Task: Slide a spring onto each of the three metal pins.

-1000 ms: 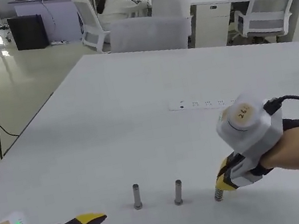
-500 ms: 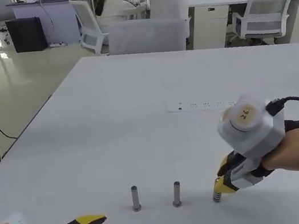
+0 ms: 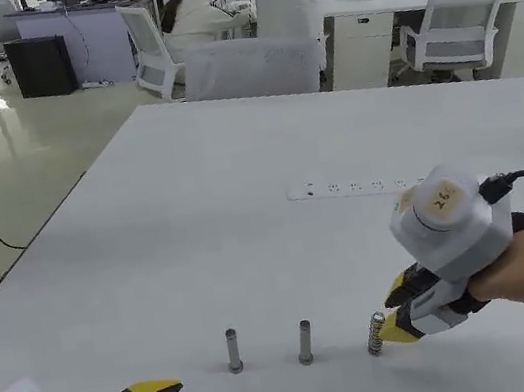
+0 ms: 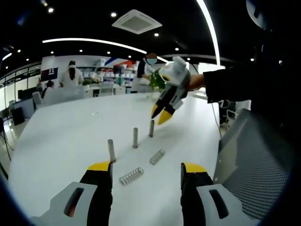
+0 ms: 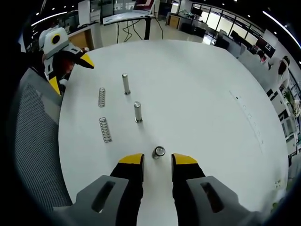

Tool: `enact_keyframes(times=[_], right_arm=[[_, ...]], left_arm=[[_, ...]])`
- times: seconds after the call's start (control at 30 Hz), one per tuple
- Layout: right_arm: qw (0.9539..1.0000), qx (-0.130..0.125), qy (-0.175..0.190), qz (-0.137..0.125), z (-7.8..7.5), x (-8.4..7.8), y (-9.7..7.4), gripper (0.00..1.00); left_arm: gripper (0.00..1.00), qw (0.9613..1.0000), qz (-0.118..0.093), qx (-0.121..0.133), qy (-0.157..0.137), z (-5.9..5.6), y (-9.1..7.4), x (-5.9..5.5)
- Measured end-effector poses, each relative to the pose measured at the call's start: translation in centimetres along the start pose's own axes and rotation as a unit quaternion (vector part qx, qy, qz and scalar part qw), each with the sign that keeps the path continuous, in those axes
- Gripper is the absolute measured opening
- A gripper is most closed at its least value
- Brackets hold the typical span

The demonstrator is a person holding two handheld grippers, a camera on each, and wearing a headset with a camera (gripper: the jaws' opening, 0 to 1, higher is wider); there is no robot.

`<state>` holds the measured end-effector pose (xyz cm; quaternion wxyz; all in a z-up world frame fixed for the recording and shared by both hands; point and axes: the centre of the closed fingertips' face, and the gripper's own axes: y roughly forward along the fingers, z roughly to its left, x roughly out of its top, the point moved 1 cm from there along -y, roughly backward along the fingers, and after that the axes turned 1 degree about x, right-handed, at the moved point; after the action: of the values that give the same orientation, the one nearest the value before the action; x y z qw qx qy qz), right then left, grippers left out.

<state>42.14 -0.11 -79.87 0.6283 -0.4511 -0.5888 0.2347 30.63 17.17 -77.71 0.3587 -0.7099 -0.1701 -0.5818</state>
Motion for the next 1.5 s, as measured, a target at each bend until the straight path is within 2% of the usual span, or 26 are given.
enact_keyframes(times=[0.4,0.7,1.13,1.5], right_arm=[[0.9999,-0.006,0.004,-0.008,0.9,-0.3,-1.1,0.21],[0.9999,-0.003,0.008,-0.011,2.2,-0.7,-1.4,0.21],[0.9997,0.011,0.009,-0.017,4.0,-0.4,-1.0,0.21],[0.9991,0.037,-0.015,-0.011,6.4,0.3,0.1,0.21]], left_arm=[[0.53,1.0000,-0.005,-0.002,0.005,0.0,0.0,0.4],[0.53,0.9999,-0.007,-0.007,0.009,-0.3,0.1,0.8],[0.53,0.9998,-0.009,-0.008,0.014,-0.3,0.0,1.1],[0.52,0.9998,-0.009,-0.009,0.016,-0.4,-0.2,1.1]])
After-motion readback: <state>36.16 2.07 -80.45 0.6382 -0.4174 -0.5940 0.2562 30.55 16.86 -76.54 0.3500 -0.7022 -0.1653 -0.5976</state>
